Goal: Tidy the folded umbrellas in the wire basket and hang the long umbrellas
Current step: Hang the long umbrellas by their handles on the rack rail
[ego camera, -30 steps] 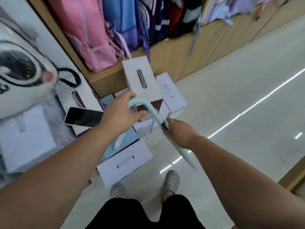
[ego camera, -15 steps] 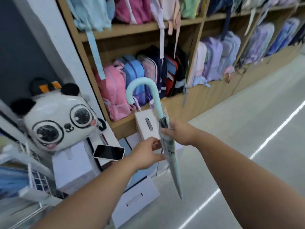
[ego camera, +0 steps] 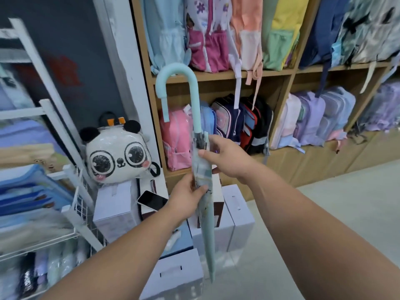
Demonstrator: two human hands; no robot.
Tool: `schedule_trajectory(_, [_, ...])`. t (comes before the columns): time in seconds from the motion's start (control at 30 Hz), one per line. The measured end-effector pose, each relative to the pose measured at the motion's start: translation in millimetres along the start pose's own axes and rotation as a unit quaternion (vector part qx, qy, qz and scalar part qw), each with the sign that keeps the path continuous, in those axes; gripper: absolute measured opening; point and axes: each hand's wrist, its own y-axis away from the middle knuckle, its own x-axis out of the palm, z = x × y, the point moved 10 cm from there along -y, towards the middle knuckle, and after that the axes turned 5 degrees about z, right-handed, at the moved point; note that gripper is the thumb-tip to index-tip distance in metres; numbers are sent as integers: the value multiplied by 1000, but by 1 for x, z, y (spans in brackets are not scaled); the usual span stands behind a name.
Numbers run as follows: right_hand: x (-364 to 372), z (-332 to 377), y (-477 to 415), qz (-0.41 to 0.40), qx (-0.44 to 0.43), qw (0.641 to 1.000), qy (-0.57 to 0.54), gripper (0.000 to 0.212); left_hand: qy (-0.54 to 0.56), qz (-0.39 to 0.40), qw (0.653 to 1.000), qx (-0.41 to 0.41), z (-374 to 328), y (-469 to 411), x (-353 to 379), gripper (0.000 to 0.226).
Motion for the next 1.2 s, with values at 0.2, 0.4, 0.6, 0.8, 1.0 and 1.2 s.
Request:
schedule_trajectory(0.2, [1,2,15,-71,-19,996,-58,38,-16,-81,996,39,-48,14,-41,21])
schedule_trajectory(0.4, [47,30,25,-36,-100,994,-22,43,-79,-164,979,90,-120,22,-90,20])
schedule_trajectory(0.6, [48,91,1,-84,-139,987,11,42,-82,-196,966,148,-170,39,-140,11])
schedule_trajectory(0.8, [64,158,-38,-88,-179,980,-16,34,-4,-96,987,126,-143,50,-193,33])
schedule_trajectory(1.0, [113,242,-80,-62,-210,975,-45,31,-32,-56,989,132,-118,52,-252,47])
schedule_trajectory(1.2, [150,295,-110,-154,-202,966,-55,60,-63,-119,976,171,-129,51,-348,42])
